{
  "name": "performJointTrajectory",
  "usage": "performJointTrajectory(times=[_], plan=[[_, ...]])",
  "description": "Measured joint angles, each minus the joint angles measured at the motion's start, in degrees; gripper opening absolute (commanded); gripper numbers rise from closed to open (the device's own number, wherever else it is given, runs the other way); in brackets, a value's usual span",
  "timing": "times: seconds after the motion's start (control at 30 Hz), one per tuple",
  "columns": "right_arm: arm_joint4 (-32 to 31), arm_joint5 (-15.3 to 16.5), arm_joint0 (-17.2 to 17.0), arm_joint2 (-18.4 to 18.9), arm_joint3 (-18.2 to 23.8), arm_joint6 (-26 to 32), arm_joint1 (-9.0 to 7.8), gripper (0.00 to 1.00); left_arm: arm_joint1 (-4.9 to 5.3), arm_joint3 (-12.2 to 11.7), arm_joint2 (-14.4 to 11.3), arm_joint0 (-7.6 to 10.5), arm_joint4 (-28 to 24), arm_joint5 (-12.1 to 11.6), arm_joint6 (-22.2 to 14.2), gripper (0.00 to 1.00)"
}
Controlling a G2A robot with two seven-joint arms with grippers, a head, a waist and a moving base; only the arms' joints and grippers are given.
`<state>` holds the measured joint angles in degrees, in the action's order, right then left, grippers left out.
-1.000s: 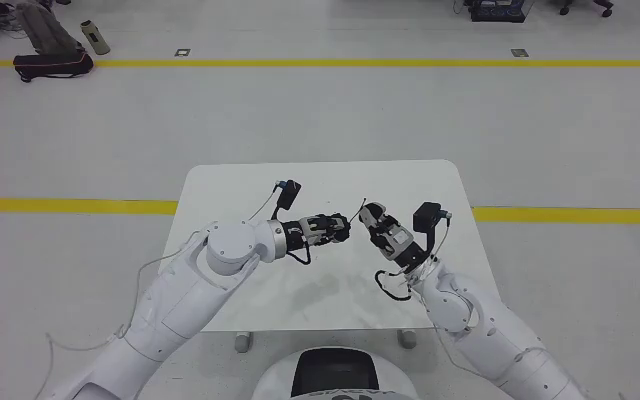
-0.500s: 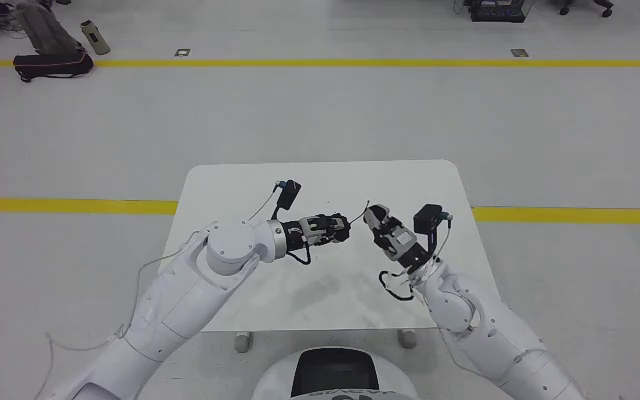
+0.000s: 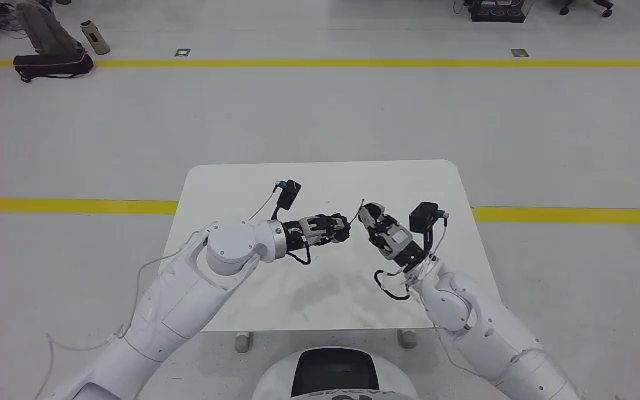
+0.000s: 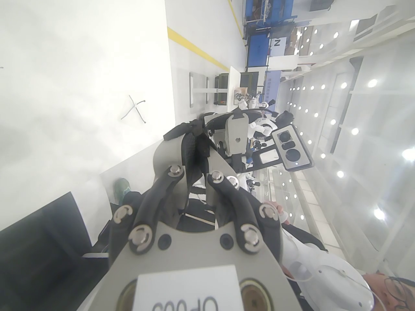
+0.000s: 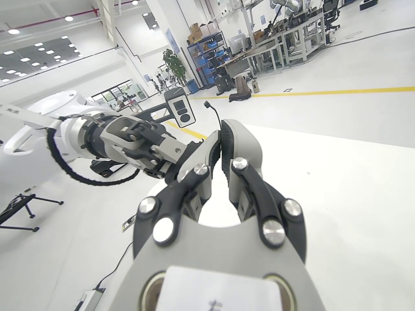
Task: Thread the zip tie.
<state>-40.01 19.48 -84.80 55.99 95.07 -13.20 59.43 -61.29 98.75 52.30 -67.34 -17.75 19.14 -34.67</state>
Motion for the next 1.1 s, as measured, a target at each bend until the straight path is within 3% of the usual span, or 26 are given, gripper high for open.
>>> performJointTrajectory(times=[0.33,1.0,1.03,1.07,1.1], plan=[[2.12,0.00,0.25,-1.14,1.32,0.18,0.28,0.00,0.00,0.00,0.00,0.00,0.00,0.00,0.00,0.00],[3.94,0.00,0.41,-2.46,1.28,1.62,-1.13,0.00,0.00,0.00,0.00,0.00,0.00,0.00,0.00,0.00],[3.83,0.00,0.38,-2.43,1.43,1.61,-1.21,0.08,0.00,0.00,0.00,0.00,0.00,0.00,0.00,0.00],[3.79,0.00,0.33,-2.36,1.67,1.55,-1.32,0.27,0.00,0.00,0.00,0.00,0.00,0.00,0.00,0.00],[3.79,0.00,0.29,-2.29,1.86,1.51,-1.40,0.40,0.00,0.00,0.00,0.00,0.00,0.00,0.00,0.00]])
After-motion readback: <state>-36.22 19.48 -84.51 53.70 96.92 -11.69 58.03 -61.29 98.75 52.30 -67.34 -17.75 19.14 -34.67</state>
